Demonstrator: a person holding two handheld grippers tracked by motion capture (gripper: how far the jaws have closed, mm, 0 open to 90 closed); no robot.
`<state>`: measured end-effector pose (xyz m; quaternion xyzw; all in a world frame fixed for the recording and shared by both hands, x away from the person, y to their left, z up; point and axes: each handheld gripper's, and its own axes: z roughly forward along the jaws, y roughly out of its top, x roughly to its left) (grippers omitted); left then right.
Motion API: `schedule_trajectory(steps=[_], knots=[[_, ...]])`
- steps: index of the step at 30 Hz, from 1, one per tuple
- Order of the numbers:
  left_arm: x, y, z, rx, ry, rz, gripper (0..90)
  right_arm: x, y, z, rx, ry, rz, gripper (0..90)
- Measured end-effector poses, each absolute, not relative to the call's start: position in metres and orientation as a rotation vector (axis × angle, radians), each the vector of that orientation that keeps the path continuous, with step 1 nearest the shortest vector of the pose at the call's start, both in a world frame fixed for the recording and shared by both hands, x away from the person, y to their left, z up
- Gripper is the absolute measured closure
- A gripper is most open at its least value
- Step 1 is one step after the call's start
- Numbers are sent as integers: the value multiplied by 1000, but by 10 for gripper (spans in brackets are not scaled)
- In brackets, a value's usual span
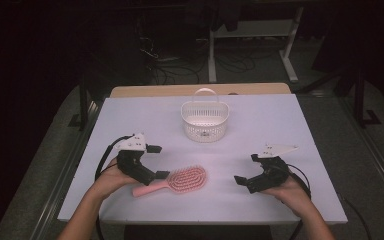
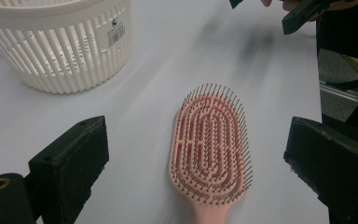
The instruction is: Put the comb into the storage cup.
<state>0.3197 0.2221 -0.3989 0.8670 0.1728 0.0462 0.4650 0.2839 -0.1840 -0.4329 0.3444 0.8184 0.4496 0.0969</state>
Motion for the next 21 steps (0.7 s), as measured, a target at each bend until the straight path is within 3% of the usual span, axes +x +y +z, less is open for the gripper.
schedule_trajectory(steps=[21], knots=[[318,221,-405,2239,425,106,77,284,-184,-433,1019,2425,1330,0]])
